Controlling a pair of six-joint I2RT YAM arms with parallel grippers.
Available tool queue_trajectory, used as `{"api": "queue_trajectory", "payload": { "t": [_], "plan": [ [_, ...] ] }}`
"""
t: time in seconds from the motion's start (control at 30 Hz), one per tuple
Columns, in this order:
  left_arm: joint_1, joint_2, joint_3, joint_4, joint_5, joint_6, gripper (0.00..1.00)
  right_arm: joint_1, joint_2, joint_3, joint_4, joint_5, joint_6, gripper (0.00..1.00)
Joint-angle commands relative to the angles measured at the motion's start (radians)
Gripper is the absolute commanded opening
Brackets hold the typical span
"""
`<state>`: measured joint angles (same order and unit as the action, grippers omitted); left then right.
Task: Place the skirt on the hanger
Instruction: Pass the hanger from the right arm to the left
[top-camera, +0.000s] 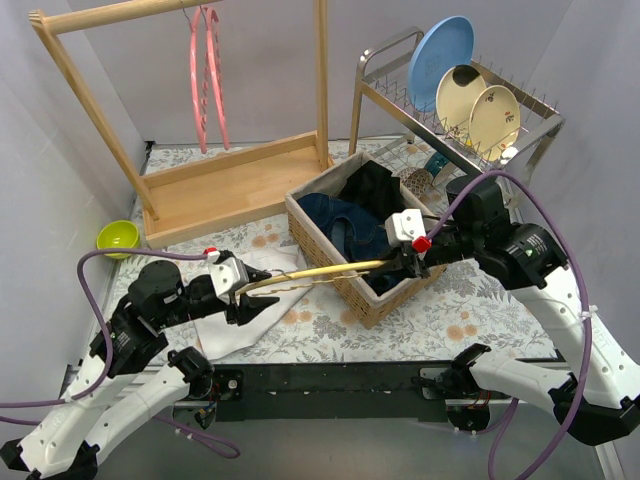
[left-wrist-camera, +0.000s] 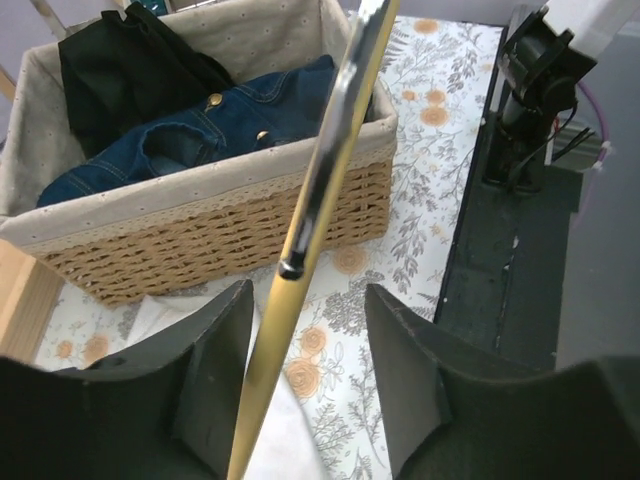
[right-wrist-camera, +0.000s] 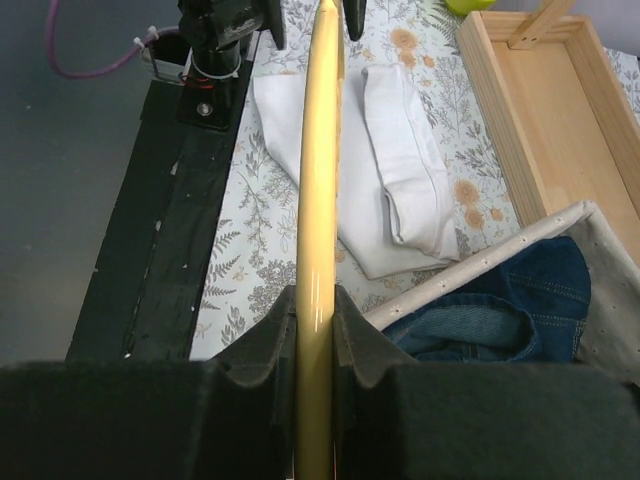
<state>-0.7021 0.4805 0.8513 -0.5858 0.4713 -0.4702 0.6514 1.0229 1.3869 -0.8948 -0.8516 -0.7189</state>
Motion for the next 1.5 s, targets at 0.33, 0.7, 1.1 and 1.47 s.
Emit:
{"api": "queue_trajectory", "payload": {
  "t": [0.33,0.7,1.1,1.47],
  "plan": [
    [0.003,0.081,0.023,-0.052,0.021,0.056,0.0,-0.016,-0.044,-0.003,0.039,-0.099,0.01,0.01],
    [0.003,0.128,0.104,-0.135,-0.028,0.084,0.0,-0.007,0.124,0.046,-0.088,-0.148,-0.013,0.27],
    [0.003,0.132,0.101,-0.12,0.004,0.073,0.0,0.163,0.334,0.21,-0.154,-0.063,-0.013,0.53],
    [0.003,0.128,0.1,-0.123,0.02,0.061,0.0,0.249,0.483,0.357,-0.179,-0.018,0.041,0.54]
  ]
}}
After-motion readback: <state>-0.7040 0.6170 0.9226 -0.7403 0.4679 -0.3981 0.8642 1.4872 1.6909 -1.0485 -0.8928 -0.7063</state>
